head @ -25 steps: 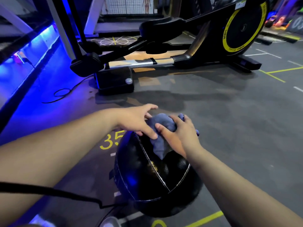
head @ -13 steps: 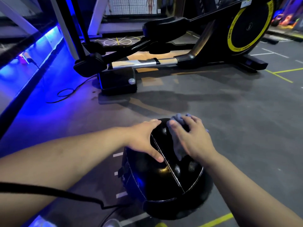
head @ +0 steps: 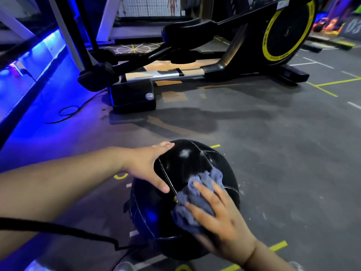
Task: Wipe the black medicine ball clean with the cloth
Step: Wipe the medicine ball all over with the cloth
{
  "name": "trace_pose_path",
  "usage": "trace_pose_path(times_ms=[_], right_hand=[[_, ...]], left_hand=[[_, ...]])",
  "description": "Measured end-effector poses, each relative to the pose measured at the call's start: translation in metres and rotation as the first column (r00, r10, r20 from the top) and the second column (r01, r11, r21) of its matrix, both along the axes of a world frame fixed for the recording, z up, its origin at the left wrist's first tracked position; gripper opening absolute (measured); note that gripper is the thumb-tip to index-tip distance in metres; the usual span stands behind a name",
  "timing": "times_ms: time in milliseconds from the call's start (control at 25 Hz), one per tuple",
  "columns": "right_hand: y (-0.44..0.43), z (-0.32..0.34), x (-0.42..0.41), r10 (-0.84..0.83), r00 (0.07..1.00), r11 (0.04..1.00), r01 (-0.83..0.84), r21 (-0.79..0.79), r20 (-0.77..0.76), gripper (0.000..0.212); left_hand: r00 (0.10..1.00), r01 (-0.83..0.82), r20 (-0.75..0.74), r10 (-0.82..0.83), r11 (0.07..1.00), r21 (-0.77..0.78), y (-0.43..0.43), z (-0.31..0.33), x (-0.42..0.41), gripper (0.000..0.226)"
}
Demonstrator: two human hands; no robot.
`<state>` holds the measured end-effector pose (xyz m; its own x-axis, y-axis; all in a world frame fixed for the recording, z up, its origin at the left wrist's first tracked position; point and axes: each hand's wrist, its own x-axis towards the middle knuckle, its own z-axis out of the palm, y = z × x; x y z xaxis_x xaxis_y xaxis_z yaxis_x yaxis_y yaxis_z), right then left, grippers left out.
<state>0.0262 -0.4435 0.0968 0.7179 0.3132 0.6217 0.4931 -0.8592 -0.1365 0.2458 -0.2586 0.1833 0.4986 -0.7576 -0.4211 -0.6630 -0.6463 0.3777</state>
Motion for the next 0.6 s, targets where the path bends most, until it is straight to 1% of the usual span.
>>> trace_pose_path(times_ms=[40, 80, 120, 160, 200, 240, 280, 320, 400, 480, 560, 600], right_hand=[[-0.002, 0.011, 0.01, -0.032, 0.999, 0.998, 0.033, 0.046, -0.019, 0.042], [-0.004, 0.02, 0.021, -0.108, 0.993, 0.987, 0.113, 0.114, -0.05, 0.042], [-0.008, 0.029, 0.035, -0.204, 0.974, 0.953, 0.221, 0.207, -0.104, 0.042], [-0.014, 0.036, 0.051, -0.292, 0.937, 0.889, 0.339, 0.309, -0.189, 0.041], [-0.021, 0.042, 0.07, -0.336, 0.893, 0.813, 0.436, 0.387, -0.3, 0.039], [-0.031, 0.047, 0.089, -0.348, 0.843, 0.75, 0.513, 0.417, -0.41, 0.036], [-0.04, 0.052, 0.106, -0.34, 0.792, 0.708, 0.571, 0.416, -0.507, 0.035], [-0.047, 0.055, 0.119, -0.323, 0.753, 0.682, 0.605, 0.411, -0.573, 0.033], [-0.052, 0.054, 0.128, -0.316, 0.736, 0.64, 0.631, 0.438, -0.599, 0.03], [-0.046, 0.049, 0.117, -0.333, 0.751, 0.633, 0.626, 0.455, -0.57, 0.029], [-0.034, 0.042, 0.093, -0.358, 0.785, 0.646, 0.6, 0.473, -0.506, 0.039], [-0.026, 0.039, 0.076, -0.384, 0.811, 0.663, 0.575, 0.48, -0.442, 0.044]], left_hand=[[1.0, 0.002, -0.008, -0.002, 1.0, 0.007, 0.0, 0.001, 0.0, 0.149], [1.0, -0.001, -0.016, 0.001, 1.0, 0.003, 0.0, 0.0, 0.0, 0.151], [1.0, -0.005, -0.023, 0.005, 1.0, -0.002, 0.0, 0.0, 0.0, 0.151], [1.0, -0.007, -0.03, 0.007, 1.0, -0.007, -0.001, -0.001, 0.0, 0.15], [0.999, -0.012, -0.035, 0.012, 1.0, -0.007, -0.002, -0.001, 0.001, 0.149], [0.999, -0.014, -0.032, 0.013, 1.0, -0.01, -0.003, -0.001, 0.001, 0.148], [1.0, -0.017, -0.023, 0.017, 1.0, -0.014, -0.005, 0.0, 0.001, 0.144], [1.0, -0.025, -0.016, 0.025, 0.999, -0.025, -0.007, 0.004, 0.0, 0.138], [0.997, -0.066, -0.029, 0.065, 0.997, -0.042, -0.012, 0.012, -0.004, 0.124], [0.995, -0.092, -0.044, 0.089, 0.994, -0.054, -0.014, 0.014, -0.005, 0.117], [0.995, -0.087, -0.046, 0.083, 0.991, -0.102, -0.01, 0.007, 0.0, 0.115], [0.996, -0.082, -0.041, 0.077, 0.988, -0.128, -0.007, 0.005, 0.005, 0.115]])
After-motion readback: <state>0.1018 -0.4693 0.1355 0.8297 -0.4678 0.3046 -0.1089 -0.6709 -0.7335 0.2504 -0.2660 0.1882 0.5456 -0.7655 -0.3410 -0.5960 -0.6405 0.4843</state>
